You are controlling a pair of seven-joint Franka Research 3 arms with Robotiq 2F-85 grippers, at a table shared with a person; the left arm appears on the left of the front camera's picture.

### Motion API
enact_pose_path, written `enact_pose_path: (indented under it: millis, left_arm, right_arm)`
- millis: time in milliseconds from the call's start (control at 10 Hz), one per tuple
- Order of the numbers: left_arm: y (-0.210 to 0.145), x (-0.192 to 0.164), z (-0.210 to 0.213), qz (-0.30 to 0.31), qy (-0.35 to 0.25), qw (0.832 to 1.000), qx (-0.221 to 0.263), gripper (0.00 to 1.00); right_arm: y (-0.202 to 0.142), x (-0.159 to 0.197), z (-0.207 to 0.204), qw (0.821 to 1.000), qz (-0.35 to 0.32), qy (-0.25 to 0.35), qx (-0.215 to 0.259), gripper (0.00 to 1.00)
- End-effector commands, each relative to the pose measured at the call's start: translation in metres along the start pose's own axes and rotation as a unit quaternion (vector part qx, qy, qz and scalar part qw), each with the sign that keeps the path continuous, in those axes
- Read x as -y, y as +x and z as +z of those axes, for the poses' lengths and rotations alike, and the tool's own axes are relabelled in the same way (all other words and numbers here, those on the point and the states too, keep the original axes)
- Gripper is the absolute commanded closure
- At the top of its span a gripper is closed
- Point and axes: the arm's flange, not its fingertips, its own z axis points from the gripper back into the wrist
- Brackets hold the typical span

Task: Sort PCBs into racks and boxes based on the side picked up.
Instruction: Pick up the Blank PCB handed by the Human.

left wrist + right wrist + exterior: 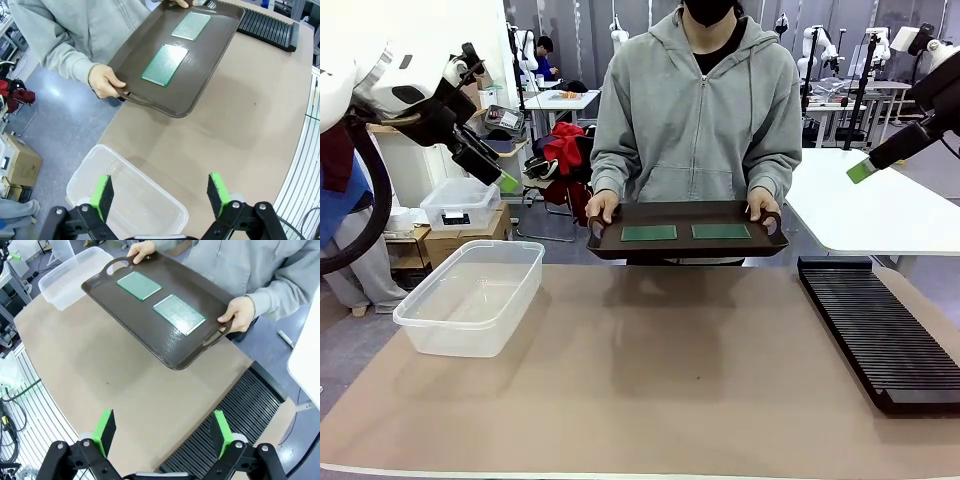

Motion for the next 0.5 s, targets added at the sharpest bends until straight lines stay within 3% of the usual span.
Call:
enact_pose_path:
  millis: [0, 400]
  left_arm:
    - [0.0023, -0.0016, -0.0003, -0.002, 0.003, 1.0, 0.008, 0.0]
    - [0.0055, -0.0036, 0.0067, -0.002, 0.013, 1.0, 0.005, 0.0]
  right_arm:
    - [-0.0015, 0.0041, -0.0022, 1.0, 0.007, 0.009, 0.027, 0.0]
    - [0.0003, 0.0042, 0.0043, 0.999, 0.008, 0.002, 0.034, 0.0]
